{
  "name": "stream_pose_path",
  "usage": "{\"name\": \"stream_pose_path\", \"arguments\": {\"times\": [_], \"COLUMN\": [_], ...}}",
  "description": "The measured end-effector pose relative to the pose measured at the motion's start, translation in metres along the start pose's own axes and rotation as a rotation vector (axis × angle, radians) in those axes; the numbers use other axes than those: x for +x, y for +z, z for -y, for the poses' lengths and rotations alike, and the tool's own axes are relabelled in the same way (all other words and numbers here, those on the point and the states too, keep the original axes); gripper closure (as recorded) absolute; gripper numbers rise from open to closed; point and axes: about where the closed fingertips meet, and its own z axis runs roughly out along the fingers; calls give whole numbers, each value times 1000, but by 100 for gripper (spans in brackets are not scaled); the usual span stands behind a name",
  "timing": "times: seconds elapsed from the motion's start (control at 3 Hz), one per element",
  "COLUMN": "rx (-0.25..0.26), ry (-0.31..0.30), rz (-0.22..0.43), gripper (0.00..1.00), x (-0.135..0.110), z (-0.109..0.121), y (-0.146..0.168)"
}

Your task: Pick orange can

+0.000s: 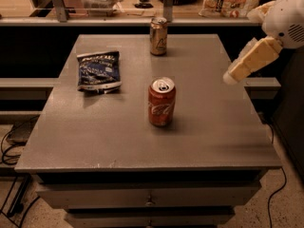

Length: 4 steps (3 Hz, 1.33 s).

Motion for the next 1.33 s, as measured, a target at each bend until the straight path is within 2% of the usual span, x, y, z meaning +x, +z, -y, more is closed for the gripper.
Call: {"name": "stream_pose_path", "arguments": {"times": [0.33, 0.67, 1.0, 1.33], "rx": [-2, 37, 77, 86], "ry": [5, 29, 77, 108], "rz": [116, 203, 255, 283], "gripper": [0, 0, 0, 0], "x": [-31, -59, -79, -102], "z": [20, 42, 65, 81], "y": [34, 65, 94, 131]}}
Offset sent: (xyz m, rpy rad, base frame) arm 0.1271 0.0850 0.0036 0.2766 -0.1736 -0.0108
